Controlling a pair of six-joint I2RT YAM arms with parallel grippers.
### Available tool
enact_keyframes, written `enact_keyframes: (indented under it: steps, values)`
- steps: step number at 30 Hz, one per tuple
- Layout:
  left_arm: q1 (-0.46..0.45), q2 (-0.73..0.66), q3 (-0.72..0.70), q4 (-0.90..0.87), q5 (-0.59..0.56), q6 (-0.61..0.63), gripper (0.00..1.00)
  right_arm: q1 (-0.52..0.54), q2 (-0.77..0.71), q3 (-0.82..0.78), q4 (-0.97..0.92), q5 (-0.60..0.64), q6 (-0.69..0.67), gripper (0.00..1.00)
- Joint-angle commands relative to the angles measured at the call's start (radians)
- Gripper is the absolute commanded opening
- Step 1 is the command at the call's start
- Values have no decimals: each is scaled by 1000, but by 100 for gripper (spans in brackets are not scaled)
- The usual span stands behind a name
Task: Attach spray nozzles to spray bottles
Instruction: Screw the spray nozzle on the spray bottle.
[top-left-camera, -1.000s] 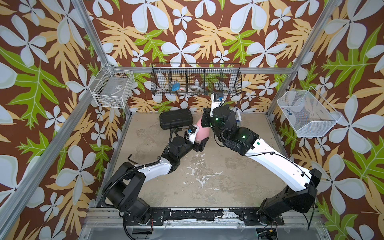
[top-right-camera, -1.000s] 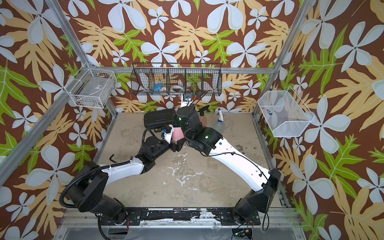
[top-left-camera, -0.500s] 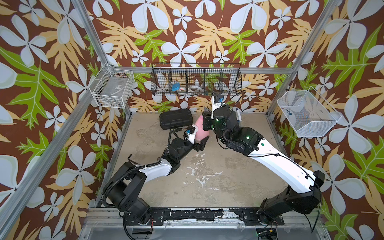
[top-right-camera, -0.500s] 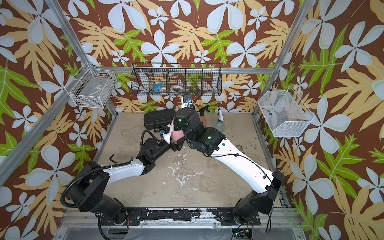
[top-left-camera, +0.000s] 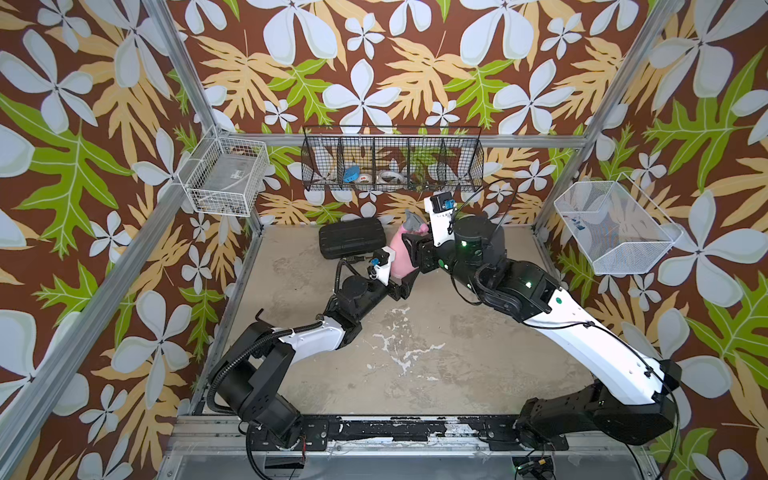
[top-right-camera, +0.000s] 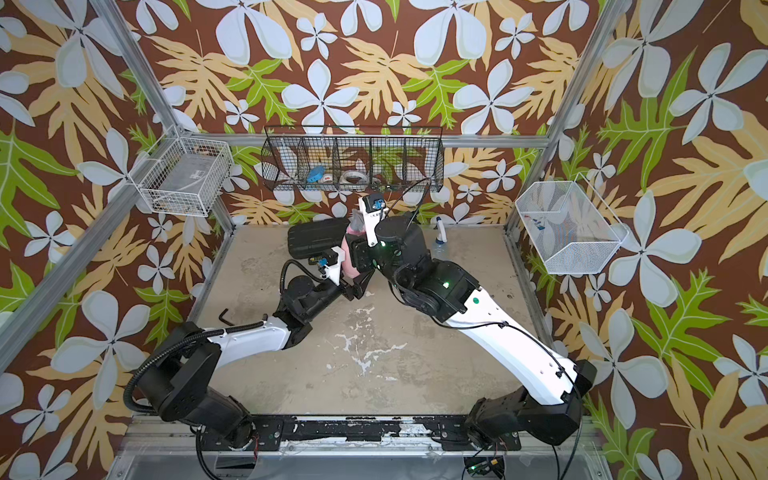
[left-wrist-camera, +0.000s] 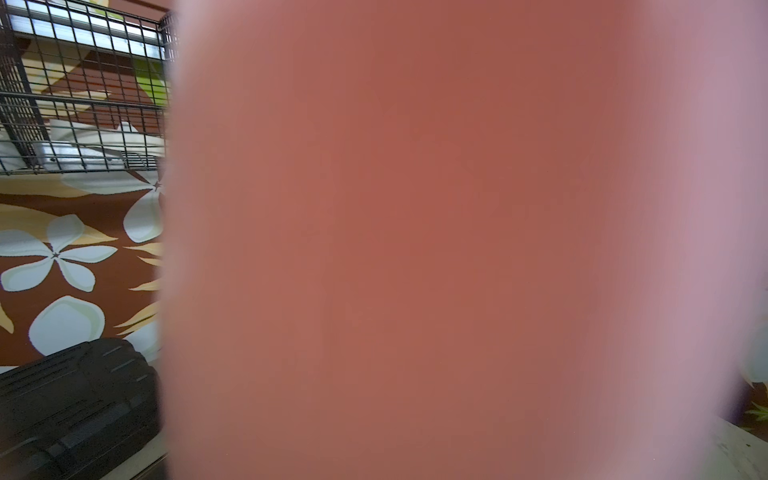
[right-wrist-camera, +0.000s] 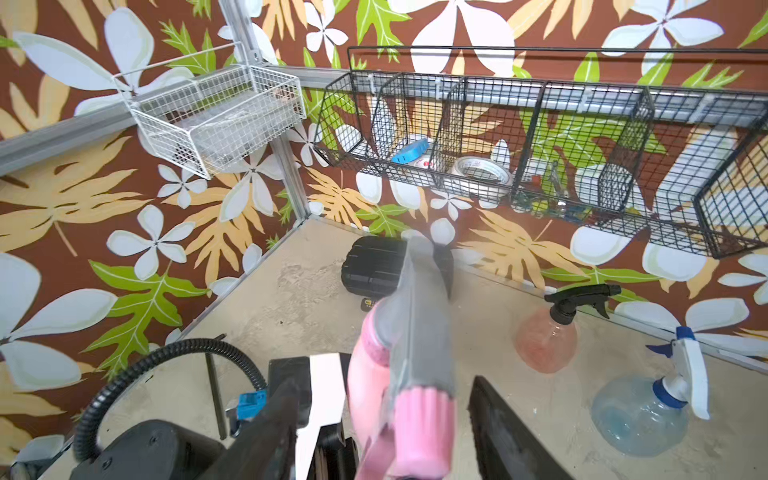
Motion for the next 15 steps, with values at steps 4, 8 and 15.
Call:
enact_keyframes:
  steps: [4,8,15]
  values:
    - [1,3,4,45,11,-7,50,-124,-49,-29,59,-337,65,66]
    - [1,1,7,36,13,-4,50,-131,-39,-21,58,-397,76,65]
    - [1,2,13,21,17,-2,50,-120,-4,1,75,-494,111,57]
